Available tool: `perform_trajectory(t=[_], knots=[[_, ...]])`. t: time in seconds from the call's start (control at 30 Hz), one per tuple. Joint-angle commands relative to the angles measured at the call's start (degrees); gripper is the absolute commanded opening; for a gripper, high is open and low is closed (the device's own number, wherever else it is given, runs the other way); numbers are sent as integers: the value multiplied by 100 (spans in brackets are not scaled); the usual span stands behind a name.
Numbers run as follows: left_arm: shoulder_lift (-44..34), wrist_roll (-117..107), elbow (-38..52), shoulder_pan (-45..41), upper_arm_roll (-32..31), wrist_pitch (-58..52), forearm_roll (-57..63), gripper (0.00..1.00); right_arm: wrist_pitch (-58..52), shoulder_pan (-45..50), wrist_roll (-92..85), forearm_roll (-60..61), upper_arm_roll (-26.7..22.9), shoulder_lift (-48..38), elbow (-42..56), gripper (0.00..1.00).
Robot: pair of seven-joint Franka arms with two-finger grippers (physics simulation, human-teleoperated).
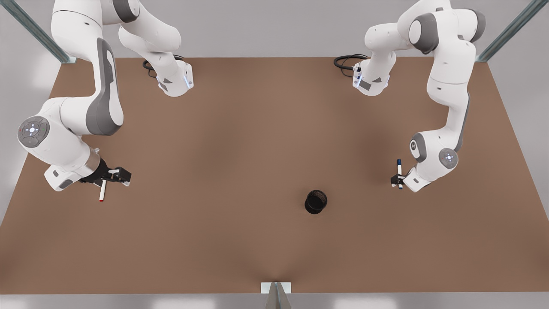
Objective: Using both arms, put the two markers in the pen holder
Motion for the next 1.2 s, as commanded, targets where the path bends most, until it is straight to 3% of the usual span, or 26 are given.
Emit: perform_trajectory(t=[0.0,0.1,0.2,0.4,0.57,1.17], knots=[[29,691,17,0,0,173,6,100,33,-8,-34,1,1,-5,3,100],[117,691,52,-35,0,208,6,96,15,-8,-42,1,1,-5,3,100],[152,691,52,-35,0,208,6,72,42,-34,-121,10,1,13,3,100],[152,700,52,-53,0,208,15,67,42,-43,-130,10,1,30,-6,100],[152,700,52,-26,0,208,15,51,51,-60,-165,10,1,57,-6,100],[143,691,17,0,0,208,6,41,112,-113,-271,18,-17,153,3,100]])
